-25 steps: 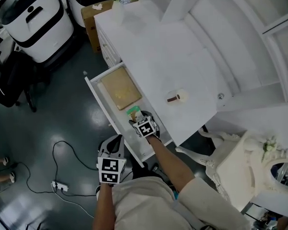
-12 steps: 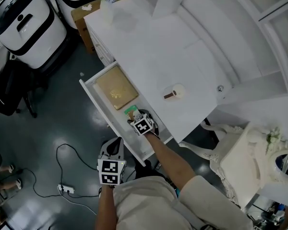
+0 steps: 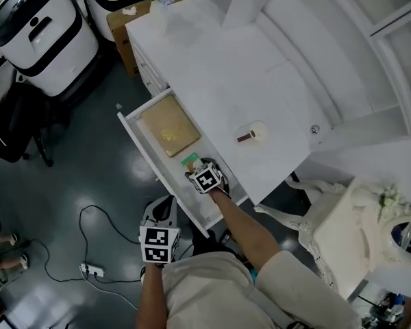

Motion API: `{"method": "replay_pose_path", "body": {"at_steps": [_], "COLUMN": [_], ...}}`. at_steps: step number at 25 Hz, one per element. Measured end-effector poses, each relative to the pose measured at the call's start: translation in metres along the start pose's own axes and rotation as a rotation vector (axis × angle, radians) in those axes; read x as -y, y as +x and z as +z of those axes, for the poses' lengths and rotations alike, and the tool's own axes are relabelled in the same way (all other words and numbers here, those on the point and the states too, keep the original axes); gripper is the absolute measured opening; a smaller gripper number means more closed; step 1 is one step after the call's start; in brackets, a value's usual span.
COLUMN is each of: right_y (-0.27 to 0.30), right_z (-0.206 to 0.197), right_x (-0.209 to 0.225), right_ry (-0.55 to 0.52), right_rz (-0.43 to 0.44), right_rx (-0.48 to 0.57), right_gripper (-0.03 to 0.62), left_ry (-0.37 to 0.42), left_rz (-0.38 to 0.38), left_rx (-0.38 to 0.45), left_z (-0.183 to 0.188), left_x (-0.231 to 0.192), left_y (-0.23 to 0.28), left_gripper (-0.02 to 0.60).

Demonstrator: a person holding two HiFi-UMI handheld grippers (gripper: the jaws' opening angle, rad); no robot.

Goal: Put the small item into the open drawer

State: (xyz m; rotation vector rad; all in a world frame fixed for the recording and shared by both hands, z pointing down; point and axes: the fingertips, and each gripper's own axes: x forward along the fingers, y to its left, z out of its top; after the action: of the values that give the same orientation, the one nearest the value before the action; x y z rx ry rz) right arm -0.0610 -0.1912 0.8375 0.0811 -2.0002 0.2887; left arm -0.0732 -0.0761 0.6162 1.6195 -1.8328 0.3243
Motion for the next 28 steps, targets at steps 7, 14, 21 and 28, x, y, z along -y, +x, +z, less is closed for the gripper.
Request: {"method": "replay_pose_path", "body": {"at_steps": [7,14,21,28], "right_y": [-0.024,-0.059,-0.101,-0.126], "right_z": [-0.002,-0.013,-0.018,-0.007], "right_x": [-0.007,-0.013,-0.021,-0.045], "right_ry": [0.0,0.125,0.209,0.291], "right_rz": [-0.045,-0.085,-0.158,-0.217], "right_rx": [0.022,0.086,0.187,0.291], "right_gripper": [0.374,0.374,0.374,0.373], "left_ry": [0.01,0.058,0.133,0.19], "left_rz": [-0.051,-0.112,-0.199,-0.286], "left_rx": [0.008,-0.011,-0.024,-0.063], "left_z": [0.004,0.008,0.015,0.004], "left_x": [-0.001,-0.005,0.01,0.012], "left_y": [0.002,0.004,0.01,0.008], "left_gripper": [0.015,0.015,0.015,0.015]}}
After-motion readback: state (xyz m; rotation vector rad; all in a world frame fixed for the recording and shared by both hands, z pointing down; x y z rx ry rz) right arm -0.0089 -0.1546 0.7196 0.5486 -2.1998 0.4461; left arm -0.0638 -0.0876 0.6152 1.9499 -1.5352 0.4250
